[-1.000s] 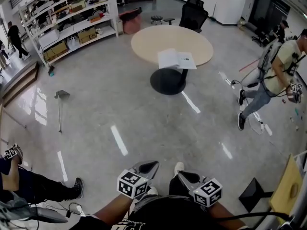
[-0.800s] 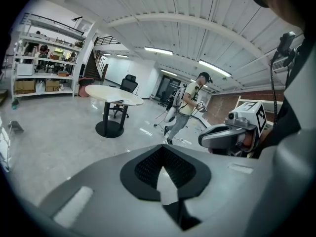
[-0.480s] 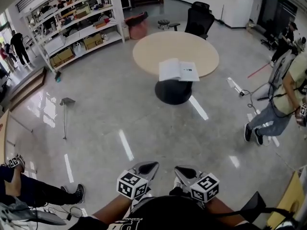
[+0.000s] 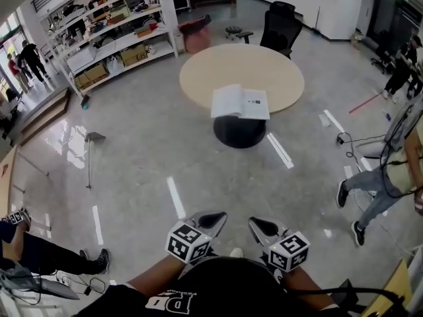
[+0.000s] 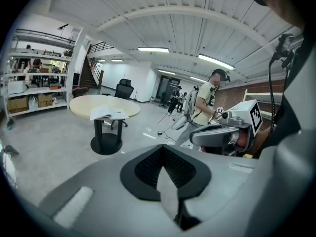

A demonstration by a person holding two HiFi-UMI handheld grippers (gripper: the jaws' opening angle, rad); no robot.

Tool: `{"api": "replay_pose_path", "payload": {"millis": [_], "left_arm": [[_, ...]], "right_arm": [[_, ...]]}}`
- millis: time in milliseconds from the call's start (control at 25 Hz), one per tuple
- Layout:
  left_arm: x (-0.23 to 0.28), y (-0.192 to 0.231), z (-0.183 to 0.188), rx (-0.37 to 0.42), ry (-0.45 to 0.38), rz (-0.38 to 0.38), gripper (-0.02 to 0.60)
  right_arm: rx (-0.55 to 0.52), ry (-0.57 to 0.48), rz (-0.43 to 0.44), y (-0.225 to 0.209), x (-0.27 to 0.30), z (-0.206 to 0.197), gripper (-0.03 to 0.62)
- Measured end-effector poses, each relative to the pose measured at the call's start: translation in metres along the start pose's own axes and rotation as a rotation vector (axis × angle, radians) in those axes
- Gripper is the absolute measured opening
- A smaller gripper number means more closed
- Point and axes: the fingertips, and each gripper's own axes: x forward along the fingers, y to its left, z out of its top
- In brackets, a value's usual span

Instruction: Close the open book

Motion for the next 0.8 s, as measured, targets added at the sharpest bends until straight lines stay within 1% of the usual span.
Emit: {"api": "replay_pose_path", "payload": {"millis": [120, 200, 360, 520, 680, 800], "left_arm": [[0.015, -0.002, 0.020, 0.015, 0.003, 0.001, 0.008], [0.023, 0.000, 0.025, 0.013, 0.012, 0.002, 0.008], [0.051, 0.010, 0.018, -0.015, 0.053, -0.001, 0.008], [0.077, 0.023, 0.009, -0.046, 0.095, -0.036, 0.008], [0.097, 0.048, 0.018, -0.053, 0.112, -0.061, 0.008], [0.114, 0.075, 0.030, -0.055, 0.124, -0.072, 0.008]], "right_arm": [[0.027, -0.016, -0.011, -0.022, -0.005, 0.005, 0.008], [0.049, -0.028, -0.017, -0.035, -0.005, 0.005, 0.008], [0.083, -0.026, -0.029, -0.061, -0.001, 0.000, 0.008], [0.129, 0.004, -0.059, -0.087, 0.010, -0.010, 0.008], [0.153, 0.020, -0.089, -0.110, 0.029, -0.007, 0.008], [0.148, 0.023, -0.102, -0.132, 0.051, 0.008, 0.008]]}}
